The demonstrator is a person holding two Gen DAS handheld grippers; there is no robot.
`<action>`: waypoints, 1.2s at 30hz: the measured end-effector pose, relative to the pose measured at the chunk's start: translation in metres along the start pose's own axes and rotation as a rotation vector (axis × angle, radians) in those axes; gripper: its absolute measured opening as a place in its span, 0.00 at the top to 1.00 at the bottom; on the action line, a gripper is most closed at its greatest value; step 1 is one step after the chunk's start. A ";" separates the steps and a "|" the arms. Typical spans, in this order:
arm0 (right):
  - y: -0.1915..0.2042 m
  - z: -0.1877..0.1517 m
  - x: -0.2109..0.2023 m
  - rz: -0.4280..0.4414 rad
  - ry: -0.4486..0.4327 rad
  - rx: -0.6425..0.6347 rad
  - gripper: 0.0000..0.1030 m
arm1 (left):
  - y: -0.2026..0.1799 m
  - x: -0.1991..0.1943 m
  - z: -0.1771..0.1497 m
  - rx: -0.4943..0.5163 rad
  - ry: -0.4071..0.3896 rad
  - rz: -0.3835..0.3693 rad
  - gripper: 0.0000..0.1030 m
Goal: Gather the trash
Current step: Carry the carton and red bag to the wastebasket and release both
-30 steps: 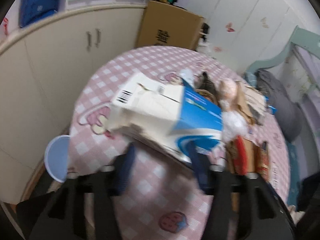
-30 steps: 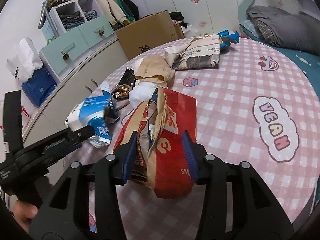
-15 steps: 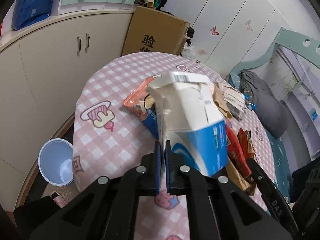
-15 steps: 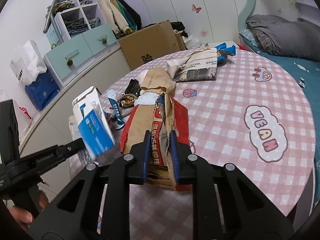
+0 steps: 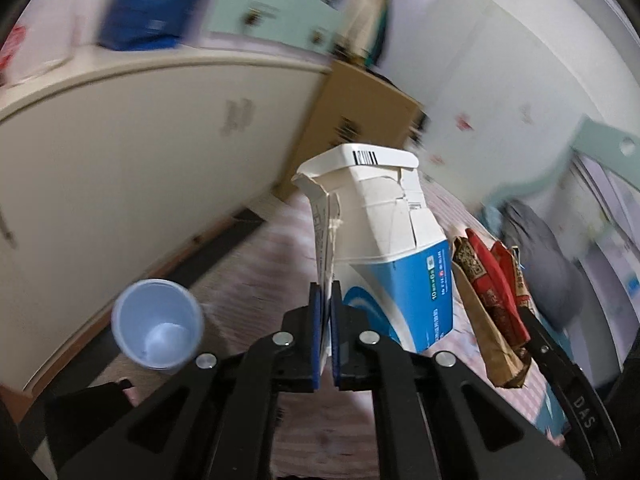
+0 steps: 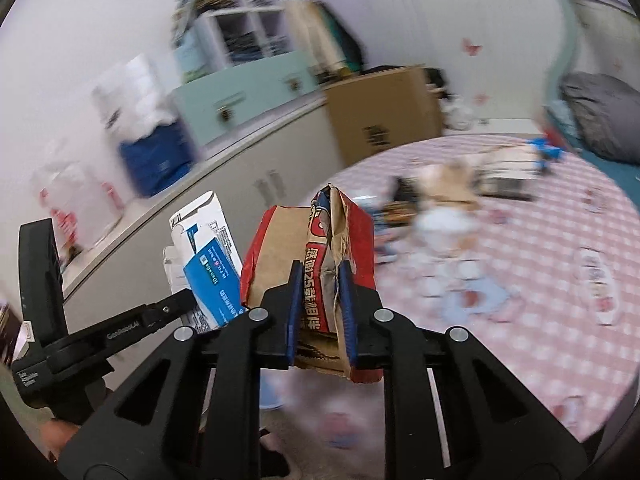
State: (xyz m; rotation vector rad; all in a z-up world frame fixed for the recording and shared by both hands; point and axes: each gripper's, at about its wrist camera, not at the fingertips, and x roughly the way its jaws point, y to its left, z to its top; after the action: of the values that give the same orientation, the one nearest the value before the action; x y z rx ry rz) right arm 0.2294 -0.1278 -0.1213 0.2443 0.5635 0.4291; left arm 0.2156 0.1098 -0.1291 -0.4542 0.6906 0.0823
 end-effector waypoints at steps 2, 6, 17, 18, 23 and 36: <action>0.026 -0.002 0.012 0.051 0.024 -0.033 0.83 | 0.023 -0.009 0.004 -0.037 -0.014 0.040 0.96; 0.075 -0.011 0.039 0.139 0.078 -0.100 0.83 | 0.071 -0.020 0.007 -0.104 -0.020 0.120 0.96; 0.142 -0.057 0.155 0.222 0.265 -0.173 0.83 | 0.191 0.023 -0.001 -0.258 0.127 0.309 0.96; 0.144 -0.059 0.164 0.218 0.274 -0.174 0.83 | 0.202 0.033 -0.001 -0.270 0.150 0.324 0.96; 0.147 -0.070 0.205 0.206 0.302 -0.172 0.83 | 0.231 0.072 0.003 -0.303 0.222 0.357 0.96; 0.138 -0.080 0.259 0.171 0.322 -0.139 0.82 | 0.237 0.119 0.016 -0.275 0.197 0.414 0.35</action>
State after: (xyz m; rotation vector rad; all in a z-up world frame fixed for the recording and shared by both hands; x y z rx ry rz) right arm 0.3364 0.1204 -0.2599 0.0897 0.8273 0.6780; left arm 0.2647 0.3211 -0.2830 -0.5820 0.9657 0.5342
